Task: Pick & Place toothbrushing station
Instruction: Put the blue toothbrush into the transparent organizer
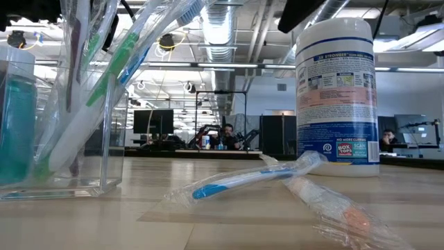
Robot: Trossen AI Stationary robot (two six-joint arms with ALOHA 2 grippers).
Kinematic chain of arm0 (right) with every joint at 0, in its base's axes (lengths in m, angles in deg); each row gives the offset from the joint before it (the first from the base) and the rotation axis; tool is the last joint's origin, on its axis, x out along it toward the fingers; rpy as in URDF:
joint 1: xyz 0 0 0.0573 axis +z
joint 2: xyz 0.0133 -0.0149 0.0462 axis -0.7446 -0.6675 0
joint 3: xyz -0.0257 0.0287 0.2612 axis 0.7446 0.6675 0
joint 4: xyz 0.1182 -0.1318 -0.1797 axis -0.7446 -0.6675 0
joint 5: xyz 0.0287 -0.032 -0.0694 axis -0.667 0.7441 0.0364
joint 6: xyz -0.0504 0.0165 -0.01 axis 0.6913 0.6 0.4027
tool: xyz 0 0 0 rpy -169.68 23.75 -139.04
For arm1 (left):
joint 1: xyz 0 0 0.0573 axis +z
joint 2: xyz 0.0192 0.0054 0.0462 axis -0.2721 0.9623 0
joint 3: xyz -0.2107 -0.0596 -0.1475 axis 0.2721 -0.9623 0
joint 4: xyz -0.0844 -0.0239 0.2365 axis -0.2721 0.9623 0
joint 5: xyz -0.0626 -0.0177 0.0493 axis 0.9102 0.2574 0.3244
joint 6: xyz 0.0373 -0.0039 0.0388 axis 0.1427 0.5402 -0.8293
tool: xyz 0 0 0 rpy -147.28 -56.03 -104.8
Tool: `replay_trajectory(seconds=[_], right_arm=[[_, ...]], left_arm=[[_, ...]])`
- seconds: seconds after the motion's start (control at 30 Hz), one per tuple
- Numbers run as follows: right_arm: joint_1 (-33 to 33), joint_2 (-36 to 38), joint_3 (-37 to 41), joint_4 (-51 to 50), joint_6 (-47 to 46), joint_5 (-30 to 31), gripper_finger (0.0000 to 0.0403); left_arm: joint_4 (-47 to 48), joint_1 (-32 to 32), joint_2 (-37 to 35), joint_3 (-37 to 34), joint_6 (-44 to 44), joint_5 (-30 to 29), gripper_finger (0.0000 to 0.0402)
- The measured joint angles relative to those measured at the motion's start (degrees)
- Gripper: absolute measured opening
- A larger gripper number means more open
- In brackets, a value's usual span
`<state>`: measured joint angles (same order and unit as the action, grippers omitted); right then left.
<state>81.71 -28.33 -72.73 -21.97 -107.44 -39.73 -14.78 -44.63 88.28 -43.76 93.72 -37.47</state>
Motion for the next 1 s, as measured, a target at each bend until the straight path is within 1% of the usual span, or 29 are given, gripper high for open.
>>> replay_trajectory(seconds=[0.13,0.27,0.37,0.47,0.6,0.7,0.83,1.0], right_arm=[[0.0,0.0,0.2,-1.7,0.0,0.0,0.0055],[-0.6,0.0,2.7,-1.2,0.0,-0.1,0.0055],[-1.4,0.0,5.8,0.5,0.3,-0.7,0.0055],[-2.3,0.0,8.4,4.6,1.7,-2.2,0.0055],[-3.3,0.0,10.2,5.7,4.0,-3.1,0.0055],[-4.3,0.0,12.0,7.8,5.0,-5.1,0.0056],[-5.3,0.0,13.2,9.0,5.2,-7.7,0.0072],[-6.5,0.0,13.9,9.6,5.3,-9.4,0.0111]], left_arm=[[0.0,0.0,0.0,0.0,0.0,0.0,0.0208],[0.0,0.0,0.0,0.0,0.0,0.0,0.0208],[0.0,0.0,0.0,0.0,0.0,0.0,0.0208],[0.0,0.0,0.0,0.0,0.0,0.0,0.0208],[-0.3,0.0,0.0,0.0,0.0,0.0,0.0208],[-0.3,0.0,0.0,0.0,0.0,0.0,0.0208],[-0.4,0.0,0.0,0.0,0.0,0.0,0.0208],[-0.4,0.0,0.0,0.0,0.0,0.0,0.0208]])
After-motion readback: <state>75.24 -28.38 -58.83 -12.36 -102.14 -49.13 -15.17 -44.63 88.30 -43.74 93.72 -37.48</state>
